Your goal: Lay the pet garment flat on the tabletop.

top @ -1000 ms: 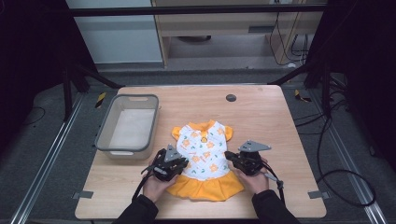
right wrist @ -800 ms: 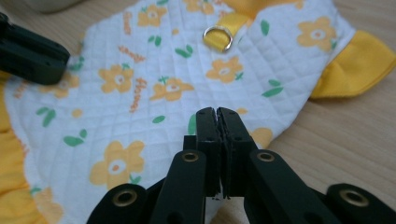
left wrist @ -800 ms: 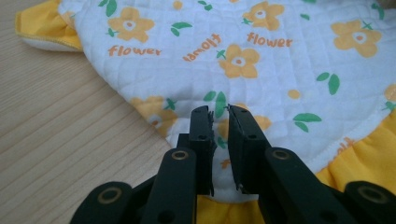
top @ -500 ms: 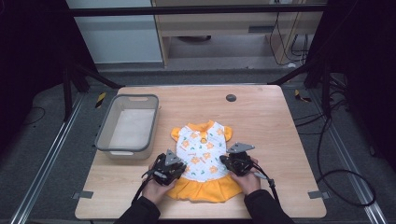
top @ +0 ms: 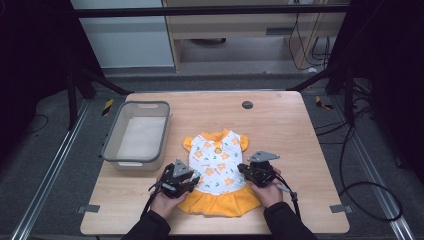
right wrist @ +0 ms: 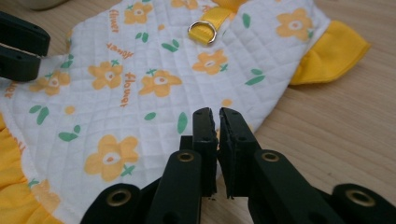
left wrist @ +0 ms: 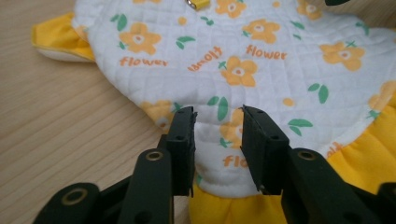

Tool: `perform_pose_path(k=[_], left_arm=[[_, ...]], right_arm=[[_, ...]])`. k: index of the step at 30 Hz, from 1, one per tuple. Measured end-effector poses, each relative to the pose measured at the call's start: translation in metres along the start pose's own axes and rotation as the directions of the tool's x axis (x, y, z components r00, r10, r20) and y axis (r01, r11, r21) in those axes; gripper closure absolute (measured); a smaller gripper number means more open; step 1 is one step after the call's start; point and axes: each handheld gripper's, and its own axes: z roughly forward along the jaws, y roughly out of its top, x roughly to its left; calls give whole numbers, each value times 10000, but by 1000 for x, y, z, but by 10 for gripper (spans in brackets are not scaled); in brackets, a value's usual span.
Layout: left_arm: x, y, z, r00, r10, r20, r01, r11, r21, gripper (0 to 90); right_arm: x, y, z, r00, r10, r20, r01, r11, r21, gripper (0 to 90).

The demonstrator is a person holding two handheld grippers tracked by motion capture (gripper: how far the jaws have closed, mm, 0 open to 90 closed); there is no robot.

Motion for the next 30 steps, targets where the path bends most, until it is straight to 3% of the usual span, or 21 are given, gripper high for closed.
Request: perform_pose_path(k=[8,16,21,30], left_arm=[[4,-1,-24,9997,80,215,-62,9965,-833,496],[10,-10,-42,9994,63,338,-28,9947,-1024,353],[17,-22,-58,9992,43,405,3,9937,-1122,314],[36,-48,-81,9993,-335,-159,317,9938,-1064,255]], right_arm=[[-10,-1,-23,9992,226,343,-205,9980,-606,627],[-22,-11,-42,9957,494,781,-435,9961,-766,354],[-30,-18,-50,9922,704,1029,-624,9949,-792,268],[-46,-40,-69,9790,1400,1480,-1286,9881,-841,184]])
